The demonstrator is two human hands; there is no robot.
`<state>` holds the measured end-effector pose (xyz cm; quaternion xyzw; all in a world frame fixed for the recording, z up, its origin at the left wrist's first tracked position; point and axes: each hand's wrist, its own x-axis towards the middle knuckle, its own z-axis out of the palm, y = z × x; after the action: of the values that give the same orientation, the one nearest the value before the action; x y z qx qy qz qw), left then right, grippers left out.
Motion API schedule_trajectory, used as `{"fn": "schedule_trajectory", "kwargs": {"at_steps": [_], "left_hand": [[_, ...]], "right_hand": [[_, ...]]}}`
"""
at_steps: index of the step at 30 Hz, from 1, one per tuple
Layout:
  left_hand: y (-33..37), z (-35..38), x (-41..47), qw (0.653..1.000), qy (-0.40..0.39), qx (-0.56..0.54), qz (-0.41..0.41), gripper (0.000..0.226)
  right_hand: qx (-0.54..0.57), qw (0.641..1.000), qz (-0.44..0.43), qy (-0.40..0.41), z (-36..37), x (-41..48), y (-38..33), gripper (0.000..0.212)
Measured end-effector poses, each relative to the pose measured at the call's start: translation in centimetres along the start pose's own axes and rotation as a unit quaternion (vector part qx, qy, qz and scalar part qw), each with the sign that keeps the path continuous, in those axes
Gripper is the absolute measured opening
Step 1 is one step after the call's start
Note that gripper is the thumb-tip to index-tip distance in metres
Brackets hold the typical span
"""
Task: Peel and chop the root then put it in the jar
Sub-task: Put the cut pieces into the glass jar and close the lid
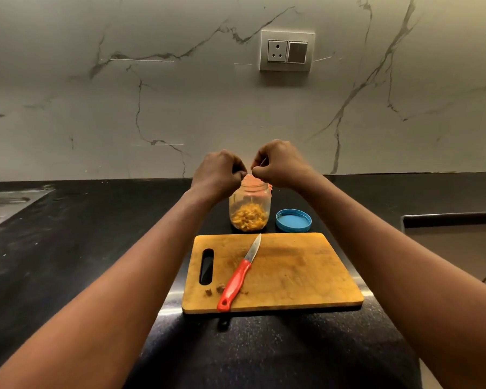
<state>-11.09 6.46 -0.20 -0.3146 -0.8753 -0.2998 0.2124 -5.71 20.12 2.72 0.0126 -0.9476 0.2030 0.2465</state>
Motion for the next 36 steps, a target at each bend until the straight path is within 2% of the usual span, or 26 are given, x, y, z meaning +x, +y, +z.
{"fn": "schedule_trajectory", "kwargs": {"at_steps": [13, 18, 22, 25, 29, 32, 36], "left_hand": [[0.1, -0.2, -0.1, 0.998, 0.045, -0.034, 0.009, 0.016], [0.3, -0.2, -1.8, 0.990, 0.083, -0.112, 0.016, 0.031], [-0.3, 1.1, -3.6, 0.988, 0.081, -0.130, -0.006, 0.069], [-0.7, 2.0, -4.2, 0.987, 0.035, -0.151, -0.046, 0.092], [-1.5, 3.1, -4.9, 0.975, -0.033, -0.206, -0.079, 0.101], [-1.8, 4.0, -5.2, 0.972, -0.053, -0.209, -0.092, 0.103], [-1.8, 5.0, -5.1, 0.972, -0.045, -0.207, -0.101, 0.097]], "right_hand": [[-0.001, 1.000, 0.007, -0.006, -0.5, 0.1, 0.1, 0.010], [0.029, 0.999, 0.010, 0.030, -2.0, -0.4, 1.0, 0.009], [0.062, 0.993, 0.087, 0.044, -2.6, -1.3, 3.7, 0.014], [0.074, 0.985, 0.151, -0.038, -2.4, -2.4, 5.0, 0.023], [0.005, 0.967, 0.185, -0.174, -0.6, -3.5, 5.8, 0.057], [-0.029, 0.957, 0.202, -0.207, 1.0, -3.6, 6.2, 0.074], [-0.046, 0.952, 0.215, -0.214, 2.0, -3.7, 6.9, 0.075]]}}
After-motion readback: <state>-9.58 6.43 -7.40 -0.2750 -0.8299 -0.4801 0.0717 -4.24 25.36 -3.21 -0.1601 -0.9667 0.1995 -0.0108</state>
